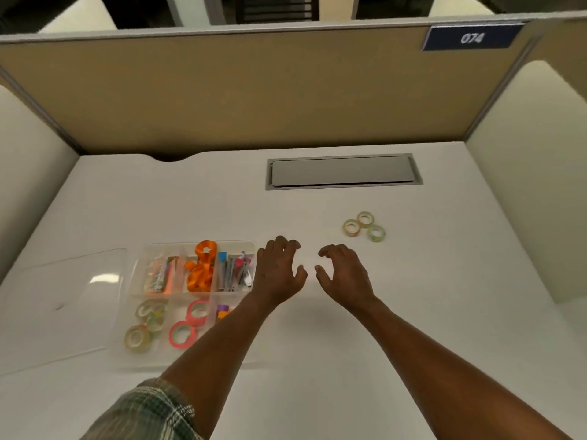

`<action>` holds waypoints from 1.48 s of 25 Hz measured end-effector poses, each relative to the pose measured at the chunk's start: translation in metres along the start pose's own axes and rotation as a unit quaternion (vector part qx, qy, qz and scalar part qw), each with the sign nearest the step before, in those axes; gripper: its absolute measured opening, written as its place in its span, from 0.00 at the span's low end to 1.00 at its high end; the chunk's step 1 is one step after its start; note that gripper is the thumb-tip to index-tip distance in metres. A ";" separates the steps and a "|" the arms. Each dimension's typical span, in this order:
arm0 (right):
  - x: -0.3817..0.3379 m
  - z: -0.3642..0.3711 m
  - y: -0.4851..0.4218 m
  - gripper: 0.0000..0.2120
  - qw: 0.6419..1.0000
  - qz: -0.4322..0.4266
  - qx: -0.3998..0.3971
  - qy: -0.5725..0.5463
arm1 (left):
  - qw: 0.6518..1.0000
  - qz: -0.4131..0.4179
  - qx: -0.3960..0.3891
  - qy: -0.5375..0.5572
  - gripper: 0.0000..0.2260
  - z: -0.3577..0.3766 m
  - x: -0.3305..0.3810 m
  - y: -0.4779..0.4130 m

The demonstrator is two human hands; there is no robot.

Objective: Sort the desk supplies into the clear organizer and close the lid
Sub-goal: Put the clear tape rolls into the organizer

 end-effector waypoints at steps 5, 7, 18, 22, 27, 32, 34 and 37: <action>0.059 -0.021 0.001 0.20 0.998 0.068 0.004 0.016 | 0.996 0.020 -0.078 -0.045 0.23 0.024 0.043 -0.037; 0.066 -0.025 -0.003 0.26 0.995 0.094 -0.015 0.037 | 0.993 0.024 -0.090 -0.070 0.25 0.026 0.049 -0.048; 0.155 -0.030 -0.038 0.39 0.966 0.175 -0.156 0.112 | 0.954 0.033 -0.263 -0.137 0.39 0.109 0.102 -0.114; 0.160 -0.028 -0.044 0.35 0.959 0.185 -0.166 0.132 | 0.967 0.037 -0.217 -0.127 0.33 0.106 0.107 -0.115; 0.161 -0.035 -0.043 0.22 0.972 0.174 -0.112 0.113 | 0.977 0.038 -0.165 -0.127 0.22 0.105 0.104 -0.102; 0.154 -0.031 -0.042 0.19 0.981 0.140 -0.086 0.105 | 0.979 0.000 -0.157 -0.126 0.23 0.110 0.090 -0.085; 0.152 -0.028 -0.041 0.18 0.984 0.129 -0.082 0.096 | 0.979 -0.003 -0.164 -0.118 0.21 0.111 0.087 -0.082; 0.149 -0.026 -0.043 0.18 0.988 0.128 -0.075 0.034 | 0.982 -0.002 -0.160 -0.102 0.15 0.108 0.083 -0.077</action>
Point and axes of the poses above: each hand's wrist, its own y-axis away from the middle knuckle, its own z-axis out of the palm, x = y × z, the point moved 8 cm from there along -y, towards the middle knuckle, and after that the axes turned 14 degrees about -x, right-handed, at the moved point
